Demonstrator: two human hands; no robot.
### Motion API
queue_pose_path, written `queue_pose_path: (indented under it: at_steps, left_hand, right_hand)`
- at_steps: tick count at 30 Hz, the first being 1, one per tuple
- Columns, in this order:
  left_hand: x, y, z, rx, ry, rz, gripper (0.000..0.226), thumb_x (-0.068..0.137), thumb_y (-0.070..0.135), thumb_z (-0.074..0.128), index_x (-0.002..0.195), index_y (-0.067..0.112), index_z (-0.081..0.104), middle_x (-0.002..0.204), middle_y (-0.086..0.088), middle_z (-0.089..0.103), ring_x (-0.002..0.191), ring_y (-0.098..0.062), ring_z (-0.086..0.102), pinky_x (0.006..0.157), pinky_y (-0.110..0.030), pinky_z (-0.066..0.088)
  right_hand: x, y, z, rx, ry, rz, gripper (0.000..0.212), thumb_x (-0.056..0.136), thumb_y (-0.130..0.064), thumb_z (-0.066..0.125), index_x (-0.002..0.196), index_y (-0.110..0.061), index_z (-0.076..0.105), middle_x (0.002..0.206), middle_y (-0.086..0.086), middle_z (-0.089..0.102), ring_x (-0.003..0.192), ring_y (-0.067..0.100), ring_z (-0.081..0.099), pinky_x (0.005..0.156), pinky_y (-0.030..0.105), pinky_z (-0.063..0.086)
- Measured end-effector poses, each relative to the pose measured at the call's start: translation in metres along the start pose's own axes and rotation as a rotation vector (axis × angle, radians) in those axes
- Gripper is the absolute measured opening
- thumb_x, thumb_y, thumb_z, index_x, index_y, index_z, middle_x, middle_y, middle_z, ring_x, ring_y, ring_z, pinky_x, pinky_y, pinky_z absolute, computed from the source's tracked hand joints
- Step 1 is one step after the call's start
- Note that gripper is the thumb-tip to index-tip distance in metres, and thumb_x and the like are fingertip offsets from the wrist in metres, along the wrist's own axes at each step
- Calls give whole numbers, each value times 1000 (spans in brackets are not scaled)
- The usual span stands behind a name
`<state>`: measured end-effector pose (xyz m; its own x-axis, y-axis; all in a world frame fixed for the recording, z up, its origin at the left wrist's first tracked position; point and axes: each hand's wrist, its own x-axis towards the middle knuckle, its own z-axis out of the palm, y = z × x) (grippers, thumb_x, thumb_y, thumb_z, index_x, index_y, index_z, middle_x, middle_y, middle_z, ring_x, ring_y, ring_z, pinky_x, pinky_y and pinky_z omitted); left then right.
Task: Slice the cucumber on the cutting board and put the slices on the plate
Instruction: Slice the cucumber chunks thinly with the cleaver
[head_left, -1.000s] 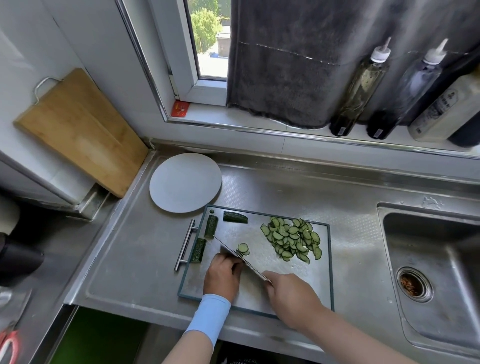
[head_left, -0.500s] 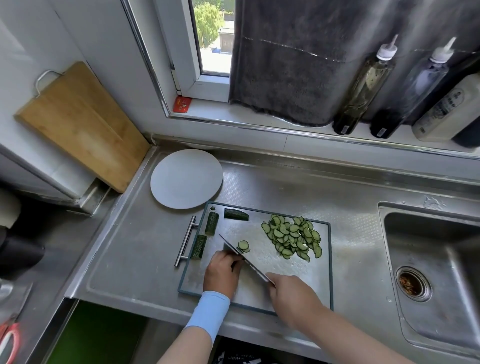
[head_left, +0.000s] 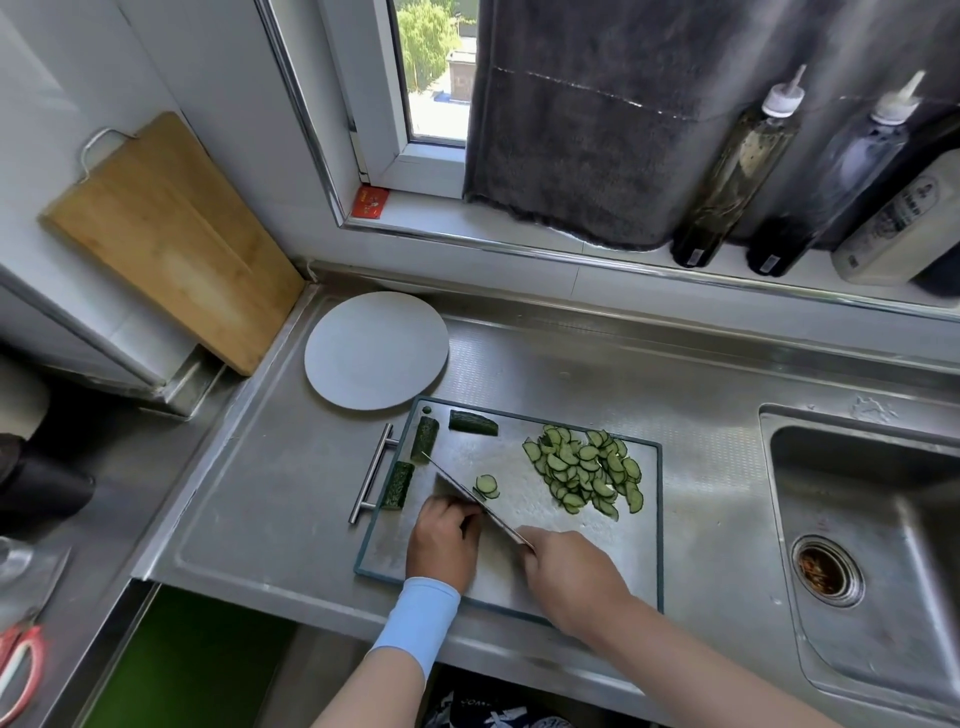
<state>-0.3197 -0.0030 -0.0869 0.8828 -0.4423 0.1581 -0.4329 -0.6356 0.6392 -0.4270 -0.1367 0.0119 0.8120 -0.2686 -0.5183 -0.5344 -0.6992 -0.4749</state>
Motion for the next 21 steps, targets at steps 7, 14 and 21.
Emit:
queue_pose_path:
  at_steps: [7, 14, 21]
  left_hand:
    - [0, 4, -5, 2, -24, -17, 22, 65, -2, 82, 75, 15, 73, 77, -2, 65, 82, -14, 53, 74, -15, 38]
    - [0, 3, -5, 0, -42, -25, 19, 68, 3, 82, 79, 17, 75, 78, 1, 65, 81, -15, 55, 74, -10, 34]
    - [-3, 1, -2, -16, -11, 16, 21, 66, -3, 80, 79, 12, 73, 79, -2, 65, 84, -16, 52, 74, -16, 39]
  right_hand:
    - [-23, 14, 0, -21, 7, -3, 19, 99, -23, 38, 82, -26, 47, 72, -1, 58, 71, 24, 55, 60, 36, 42]
    - [-21, 13, 1, 26, -28, 26, 32, 100, -21, 39, 69, -31, 42, 68, -5, 54, 62, 14, 47, 55, 27, 34]
    - [-3, -1, 4, 40, -45, 64, 29, 95, -17, 37, 69, -28, 43, 67, -4, 54, 63, 17, 47, 53, 29, 35]
